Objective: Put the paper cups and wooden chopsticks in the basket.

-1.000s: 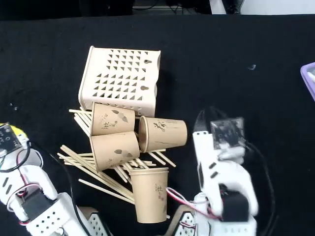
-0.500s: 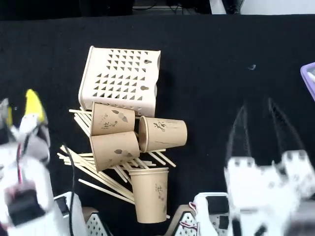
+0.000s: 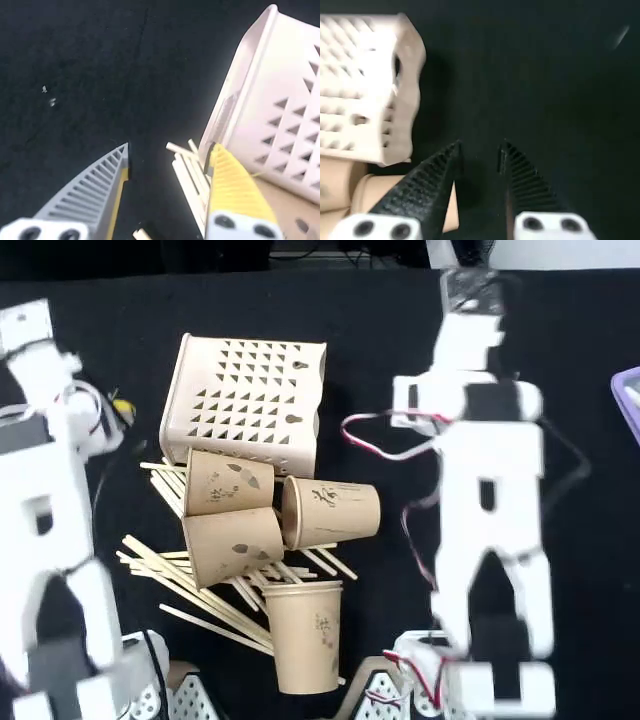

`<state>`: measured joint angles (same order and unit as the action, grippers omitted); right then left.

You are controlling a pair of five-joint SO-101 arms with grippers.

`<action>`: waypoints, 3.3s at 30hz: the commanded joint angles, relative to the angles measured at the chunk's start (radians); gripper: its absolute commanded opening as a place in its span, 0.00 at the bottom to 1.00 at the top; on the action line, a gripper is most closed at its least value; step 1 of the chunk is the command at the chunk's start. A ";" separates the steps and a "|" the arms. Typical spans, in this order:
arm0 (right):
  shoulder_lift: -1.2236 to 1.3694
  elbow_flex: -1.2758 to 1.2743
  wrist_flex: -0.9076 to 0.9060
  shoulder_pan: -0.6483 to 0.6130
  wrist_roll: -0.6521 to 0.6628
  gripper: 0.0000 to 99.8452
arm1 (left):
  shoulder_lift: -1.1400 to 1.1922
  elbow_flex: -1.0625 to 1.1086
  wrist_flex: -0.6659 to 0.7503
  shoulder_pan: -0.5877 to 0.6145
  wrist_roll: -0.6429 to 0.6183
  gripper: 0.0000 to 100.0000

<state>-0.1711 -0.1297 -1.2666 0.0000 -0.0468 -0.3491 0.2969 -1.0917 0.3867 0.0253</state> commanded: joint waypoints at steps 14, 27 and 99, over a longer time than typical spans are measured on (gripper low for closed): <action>0.116 -0.496 0.715 -0.002 -0.011 0.13 | 0.571 -0.530 -0.041 -0.171 -0.009 0.26; 0.117 -0.499 0.713 -0.018 -0.011 0.13 | 0.720 -0.530 0.026 0.025 -0.009 0.26; 0.117 -0.516 0.720 -0.018 -0.009 0.13 | 0.749 -1.159 -0.535 -0.229 0.046 0.22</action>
<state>-0.0499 -0.6529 -0.5700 0.0000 -0.0483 0.4258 -0.8309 -1.6011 0.1335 0.1435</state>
